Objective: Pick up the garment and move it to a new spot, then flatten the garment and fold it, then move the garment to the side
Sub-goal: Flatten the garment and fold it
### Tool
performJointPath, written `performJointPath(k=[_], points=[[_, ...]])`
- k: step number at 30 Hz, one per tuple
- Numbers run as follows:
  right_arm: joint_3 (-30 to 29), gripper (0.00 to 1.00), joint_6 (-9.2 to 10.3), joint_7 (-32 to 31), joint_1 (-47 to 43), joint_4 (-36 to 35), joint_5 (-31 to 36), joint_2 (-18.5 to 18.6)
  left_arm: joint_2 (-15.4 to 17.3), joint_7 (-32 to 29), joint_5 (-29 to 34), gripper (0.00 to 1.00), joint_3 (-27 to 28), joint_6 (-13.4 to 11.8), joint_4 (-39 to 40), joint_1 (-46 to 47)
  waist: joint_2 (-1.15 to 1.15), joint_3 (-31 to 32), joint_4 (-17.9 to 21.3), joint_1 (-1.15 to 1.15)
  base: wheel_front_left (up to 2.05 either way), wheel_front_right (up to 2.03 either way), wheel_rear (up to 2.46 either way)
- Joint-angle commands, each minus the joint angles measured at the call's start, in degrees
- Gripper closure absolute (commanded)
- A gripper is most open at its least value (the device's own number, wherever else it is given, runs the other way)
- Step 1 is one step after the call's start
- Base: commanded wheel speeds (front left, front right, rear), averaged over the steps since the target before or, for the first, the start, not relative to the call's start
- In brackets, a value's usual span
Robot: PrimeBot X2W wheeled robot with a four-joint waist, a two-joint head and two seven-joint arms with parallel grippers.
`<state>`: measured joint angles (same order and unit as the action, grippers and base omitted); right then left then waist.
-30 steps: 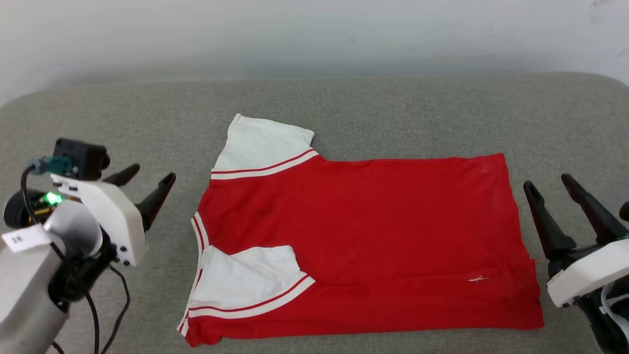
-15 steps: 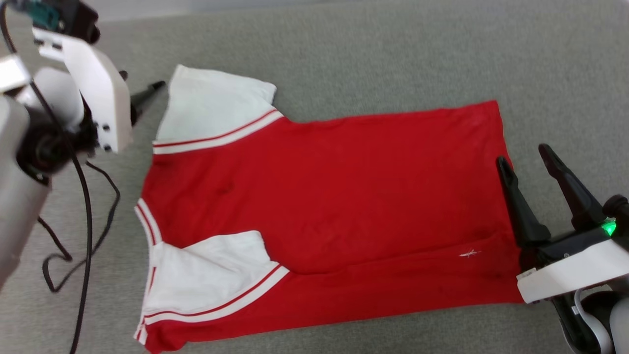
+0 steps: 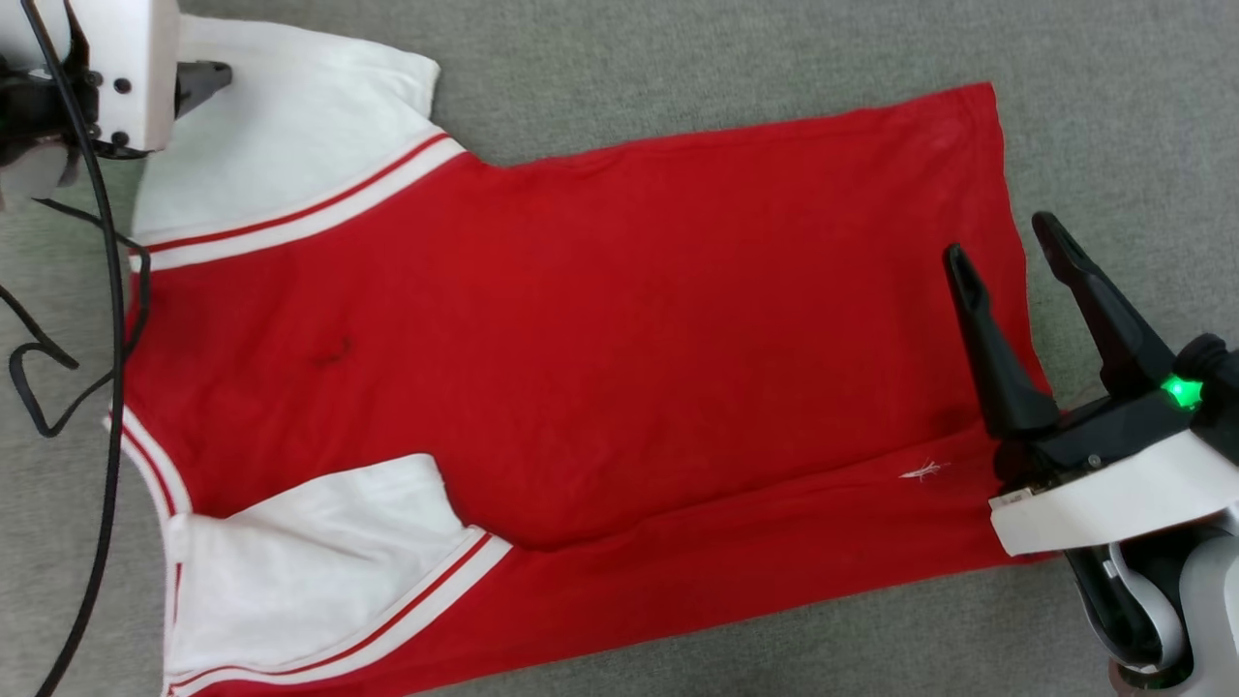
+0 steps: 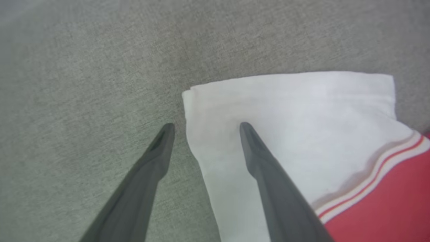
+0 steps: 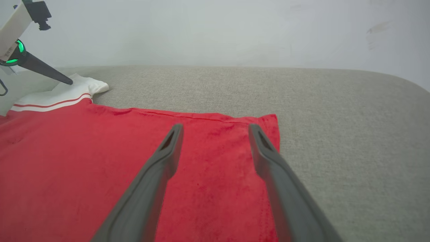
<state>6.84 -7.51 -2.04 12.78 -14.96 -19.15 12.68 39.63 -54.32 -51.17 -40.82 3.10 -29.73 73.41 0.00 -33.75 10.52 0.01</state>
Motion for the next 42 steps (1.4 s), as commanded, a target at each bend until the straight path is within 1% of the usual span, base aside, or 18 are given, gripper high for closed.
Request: performJointPath(k=[1,2,7,8,11,14,18,19,20,22,25,30,35,37,39,41,42], points=[[0.31,0.0,0.05,0.32,0.91,-0.37,0.07,0.16,0.16,-0.22,0.1,0.0,-0.27,-0.12,-0.83,0.69,0.0,-1.57,1.14,-0.01,0.0,0.0,0.0],[0.33,0.0,0.05,0.42,1.18,-0.4,0.06,0.26,0.06,-0.69,0.17,0.0,-0.51,-0.33,-1.46,0.66,0.0,-1.81,1.25,-0.01,0.0,0.0,0.0],[-0.23,0.0,0.05,0.64,1.32,-0.3,-0.15,0.85,0.51,-2.94,1.06,0.0,-3.43,0.75,-3.88,-2.88,0.0,-2.39,1.25,-0.01,0.0,0.0,0.0],[-0.4,0.0,0.05,0.63,1.42,-0.34,-0.19,0.93,0.58,-3.14,0.79,1.0,-3.7,1.01,-4.1,-3.64,0.0,-2.4,1.17,-0.01,0.0,0.0,0.0],[-0.62,0.0,0.05,0.51,2.05,-0.52,-0.08,1.26,0.5,-2.39,0.42,1.0,-4.24,1.59,-4.4,-5.07,0.0,-2.01,0.86,-0.01,0.0,0.0,0.0],[-1.97,0.0,0.05,0.08,2.92,-0.79,0.5,2.16,-0.1,-0.27,0.45,1.0,-4.14,2.18,-3.79,-4.96,0.0,-0.88,0.0,-0.01,0.0,0.0,0.0],[-3.7,0.0,0.05,-2.54,4.95,-1.49,1.6,4.96,-1.35,3.17,-0.12,1.0,-3.35,2.98,-2.42,-4.31,0.0,1.46,-1.59,-0.01,0.0,0.0,0.0],[-3.7,0.0,0.05,-2.54,4.95,-1.49,1.6,4.96,-1.35,3.17,-0.12,1.0,-3.35,2.98,-2.42,-4.31,0.0,1.46,-1.59,-0.01,0.0,0.0,0.0],[-3.7,0.0,0.05,-3.89,5.68,-1.59,1.82,6.23,-1.6,4.09,0.02,1.0,-3.38,3.08,-1.91,-4.06,0.0,2.08,-2.03,-0.01,0.0,0.0,0.0],[-3.51,0.0,0.05,-7.23,7.67,-1.62,1.4,8.67,-1.84,5.47,0.12,1.0,-3.65,3.4,-0.93,-3.99,0.0,3.26,-2.94,-0.01,0.0,0.0,0.0],[-2.39,0.0,0.05,-13.88,10.96,-0.33,-0.31,13.17,-2.56,7.39,-0.33,1.0,-4.07,3.91,0.54,-4.18,0.0,4.67,-4.45,-0.01,0.0,0.0,0.0],[0.54,0.0,0.06,-27.29,17.32,4.56,-6.85,21.19,-3.84,9.75,-0.85,1.0,-5.58,4.22,3.58,-4.45,0.0,5.66,-7.2,-0.01,0.0,0.0,0.0],[4.31,0.0,0.05,-40.75,23.24,10.44,-13.9,26.8,-4.46,11.42,-1.39,1.0,-7.04,4.28,6.5,-4.36,0.0,5.55,-9.48,-0.01,0.0,0.0,0.0],[6.28,0.0,0.05,-44.75,25.25,12.57,-15.54,28.42,-4.52,11.82,-1.64,1.0,-7.66,4.3,7.37,-4.29,0.0,5.26,-10.19,-0.01,0.0,0.0,0.0],[7.69,0.0,0.05,-47.63,27.18,15.09,-16.67,28.52,-4.34,12.21,-1.89,1.0,-8.32,4.32,8.21,-4.04,0.0,4.95,-10.69,-0.01,0.0,0.0,0.0],[9.51,0.0,0.05,-49.46,29.1,17.5,-16.43,29.04,-4.35,12.76,-2.08,1.0,-8.81,4.32,8.88,-3.54,0.0,4.4,-11.26,-0.01,0.0,0.0,0.0],[10.02,0.0,0.05,-49.86,29.97,19.06,-16.6,28.25,-4.3,12.99,-2.23,1.0,-9.07,4.3,9.03,-3.34,0.0,4.19,-11.43,-0.01,0.0,0.0,0.0]])
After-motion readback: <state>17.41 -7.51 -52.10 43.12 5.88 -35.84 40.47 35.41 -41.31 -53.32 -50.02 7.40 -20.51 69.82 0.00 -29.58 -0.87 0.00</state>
